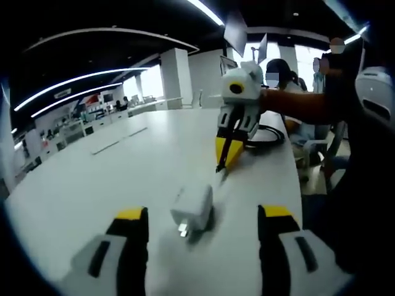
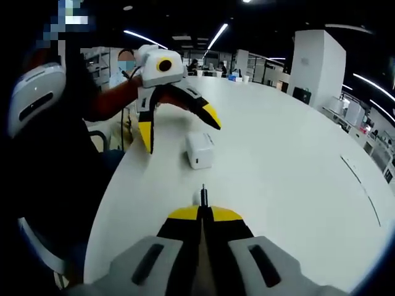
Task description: Plug the desk Type‑C cable into the charger adapter.
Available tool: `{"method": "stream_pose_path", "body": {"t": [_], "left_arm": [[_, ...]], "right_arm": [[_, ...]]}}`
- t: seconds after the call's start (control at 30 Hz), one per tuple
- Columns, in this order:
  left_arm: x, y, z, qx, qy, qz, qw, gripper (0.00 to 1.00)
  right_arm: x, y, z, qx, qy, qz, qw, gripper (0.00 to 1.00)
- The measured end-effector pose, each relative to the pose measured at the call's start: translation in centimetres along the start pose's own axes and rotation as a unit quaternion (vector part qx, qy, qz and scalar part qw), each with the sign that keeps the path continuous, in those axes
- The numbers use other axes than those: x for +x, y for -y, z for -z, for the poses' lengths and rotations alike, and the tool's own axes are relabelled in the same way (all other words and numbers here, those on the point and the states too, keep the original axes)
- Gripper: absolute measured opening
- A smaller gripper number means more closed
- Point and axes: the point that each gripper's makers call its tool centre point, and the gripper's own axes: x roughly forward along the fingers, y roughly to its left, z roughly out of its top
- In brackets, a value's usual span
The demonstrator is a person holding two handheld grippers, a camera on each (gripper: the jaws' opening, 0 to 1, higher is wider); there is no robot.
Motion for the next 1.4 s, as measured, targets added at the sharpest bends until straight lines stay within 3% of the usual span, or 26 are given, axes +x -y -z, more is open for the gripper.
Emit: {"method": "stream_pose_path", "body": {"t": [0.17, 0.47, 1.4], "left_arm": [[0.7, 0.1, 0.4, -0.001, -0.006, 0.017, 0.9998, 0.64], [1.7, -1.0, 1.0, -0.004, -0.019, 0.017, 0.9997, 0.61], [3.7, -0.6, 0.8, -0.006, -0.021, 0.061, 0.9979, 0.43]], "right_arm": [[-0.2, -0.2, 0.2, 0.001, 0.002, 0.006, 1.0, 0.03], [-0.4, -0.4, 0.1, 0.0, 0.009, 0.011, 0.9999, 0.03], [-0.4, -1.0, 0.0, -0.004, 0.02, 0.014, 0.9997, 0.03]]}}
